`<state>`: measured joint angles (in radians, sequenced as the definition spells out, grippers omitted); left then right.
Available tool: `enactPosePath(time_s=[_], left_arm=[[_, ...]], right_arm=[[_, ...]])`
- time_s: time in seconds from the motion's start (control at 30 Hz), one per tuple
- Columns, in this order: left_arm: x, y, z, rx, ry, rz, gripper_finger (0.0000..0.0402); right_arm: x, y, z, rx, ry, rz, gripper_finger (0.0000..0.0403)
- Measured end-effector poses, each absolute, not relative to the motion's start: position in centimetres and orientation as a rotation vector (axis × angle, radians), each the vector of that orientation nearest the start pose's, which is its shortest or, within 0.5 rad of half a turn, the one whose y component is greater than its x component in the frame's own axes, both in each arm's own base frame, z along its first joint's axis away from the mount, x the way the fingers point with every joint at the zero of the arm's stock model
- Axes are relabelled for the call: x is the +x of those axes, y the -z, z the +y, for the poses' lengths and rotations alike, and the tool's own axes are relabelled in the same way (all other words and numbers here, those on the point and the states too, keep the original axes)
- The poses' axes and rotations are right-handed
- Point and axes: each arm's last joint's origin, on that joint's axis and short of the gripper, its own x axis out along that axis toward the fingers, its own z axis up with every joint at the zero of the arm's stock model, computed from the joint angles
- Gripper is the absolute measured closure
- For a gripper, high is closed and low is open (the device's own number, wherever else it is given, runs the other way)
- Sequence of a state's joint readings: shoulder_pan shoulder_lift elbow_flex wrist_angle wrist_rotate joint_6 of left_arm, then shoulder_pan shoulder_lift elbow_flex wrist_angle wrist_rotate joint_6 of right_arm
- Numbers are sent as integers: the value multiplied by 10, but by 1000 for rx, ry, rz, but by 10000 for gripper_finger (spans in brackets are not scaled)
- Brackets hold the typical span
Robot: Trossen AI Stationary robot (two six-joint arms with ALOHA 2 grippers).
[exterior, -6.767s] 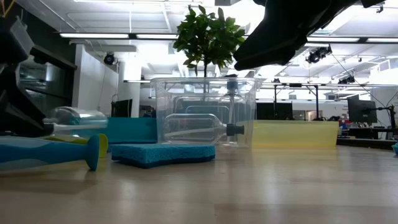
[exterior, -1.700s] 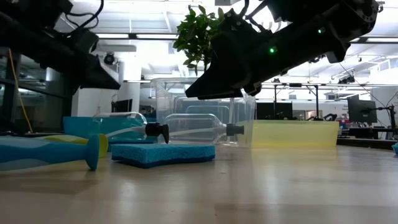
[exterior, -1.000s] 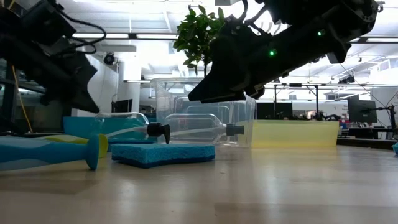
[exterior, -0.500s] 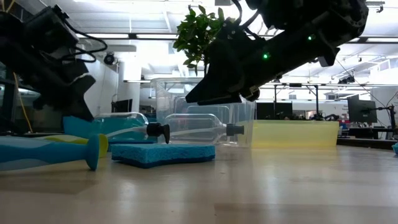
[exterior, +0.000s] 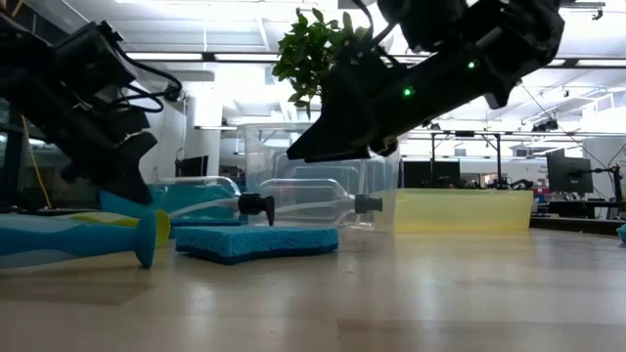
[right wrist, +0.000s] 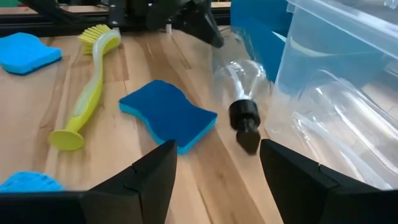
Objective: Pick & Place Kitchen Sink Supplies
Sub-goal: Put the transparent soap dispenser into the transparent bin
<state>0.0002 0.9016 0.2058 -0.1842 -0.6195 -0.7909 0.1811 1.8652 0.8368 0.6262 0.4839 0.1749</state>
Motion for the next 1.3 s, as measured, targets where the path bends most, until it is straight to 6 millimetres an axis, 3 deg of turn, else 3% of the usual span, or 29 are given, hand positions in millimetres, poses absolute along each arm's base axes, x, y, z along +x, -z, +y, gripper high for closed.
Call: enactPosePath(time_s=[0.2,0.53,0.83,0.97,1.13,1.3], left_arm=[[145,-125,15,-473,-815,606,402],[151,-128,12,-504,-684,614,402],[151,-128,12,-511,-669,615,402],[151,-128,12,-510,-669,617,402],[151,-128,12,-512,-665,619,402],[151,-128,12,-513,-663,620,402]], right_arm=[[359,-140,39,55,326,360,178],[357,-135,41,51,279,426,178],[349,-129,74,-26,376,418,178],[351,-103,84,-87,415,429,178],[375,-82,90,-259,481,452,178],[405,-86,98,-430,510,504,178]])
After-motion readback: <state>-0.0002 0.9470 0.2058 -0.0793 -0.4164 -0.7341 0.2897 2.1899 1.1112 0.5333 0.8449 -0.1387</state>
